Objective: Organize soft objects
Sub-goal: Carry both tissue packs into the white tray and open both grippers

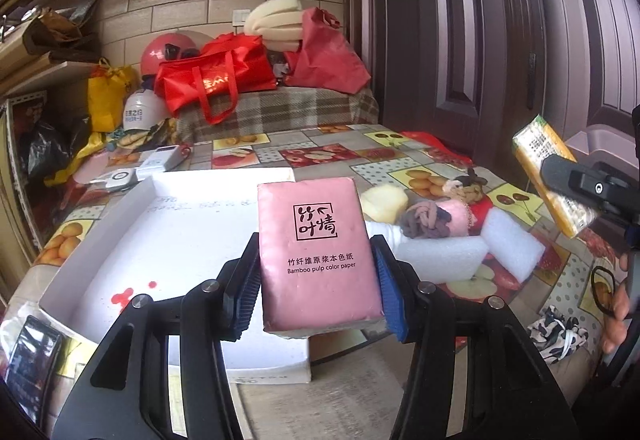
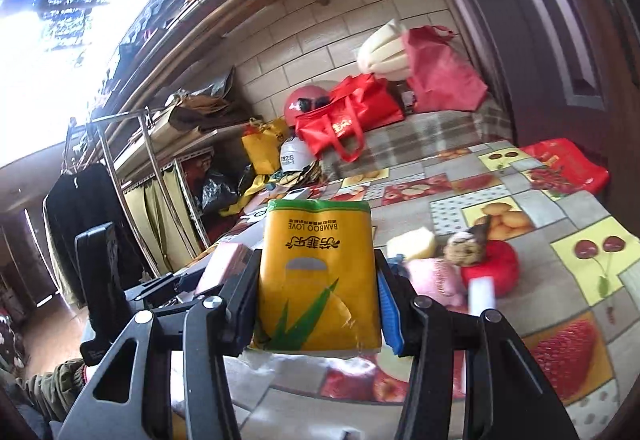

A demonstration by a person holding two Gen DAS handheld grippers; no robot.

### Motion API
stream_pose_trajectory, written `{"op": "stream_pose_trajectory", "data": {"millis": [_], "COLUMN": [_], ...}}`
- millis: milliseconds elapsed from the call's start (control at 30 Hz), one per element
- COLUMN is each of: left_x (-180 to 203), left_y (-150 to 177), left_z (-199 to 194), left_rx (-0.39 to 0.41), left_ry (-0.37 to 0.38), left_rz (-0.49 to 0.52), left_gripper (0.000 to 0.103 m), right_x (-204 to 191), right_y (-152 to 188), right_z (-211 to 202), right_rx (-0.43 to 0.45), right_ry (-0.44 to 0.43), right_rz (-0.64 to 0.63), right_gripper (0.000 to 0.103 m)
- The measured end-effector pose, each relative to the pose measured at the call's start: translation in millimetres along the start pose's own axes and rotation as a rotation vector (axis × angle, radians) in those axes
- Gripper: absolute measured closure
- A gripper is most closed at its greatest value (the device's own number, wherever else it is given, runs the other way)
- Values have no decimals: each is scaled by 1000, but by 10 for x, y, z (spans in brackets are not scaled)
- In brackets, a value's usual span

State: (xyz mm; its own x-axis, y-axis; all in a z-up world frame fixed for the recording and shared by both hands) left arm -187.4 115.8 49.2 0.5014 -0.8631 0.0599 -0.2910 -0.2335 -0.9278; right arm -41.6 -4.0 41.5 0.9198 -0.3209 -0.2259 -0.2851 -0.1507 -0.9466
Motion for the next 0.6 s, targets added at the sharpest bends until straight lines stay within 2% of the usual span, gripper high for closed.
{"op": "stream_pose_trajectory", "data": {"millis": [333,433,600], "left_x": [-461,-625,-847], "left_y": [36,48,62], "left_z": [-144,-205,-180], "left_rx": [40,55,56], "left_ry": [-133,-176,-248], "left_rz": [-42,-72,-72], "left_gripper": [51,51,51], "right_x": [-243,-318,-517], "right_y": [198,203,216], "right_z": [392,359,502], "right_rx": [-27,19,10], "right_ry": [67,95,99], "right_rz": [-91,-124,-202], "right_gripper": [53,53,53]}}
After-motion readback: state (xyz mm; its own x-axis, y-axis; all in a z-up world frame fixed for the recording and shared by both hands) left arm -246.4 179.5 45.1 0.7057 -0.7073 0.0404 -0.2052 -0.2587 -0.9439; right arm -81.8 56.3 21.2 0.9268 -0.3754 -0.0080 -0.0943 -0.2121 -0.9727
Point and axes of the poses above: each gripper's, at about its wrist camera, not at the fingertips, and z roughly the way its jaws point, x to its right, y to its underside, the point moved 1 cm from there along z, roughly the way its jaws point, and after that the axes turned 6 degrees about y, right-handed, at the moved point
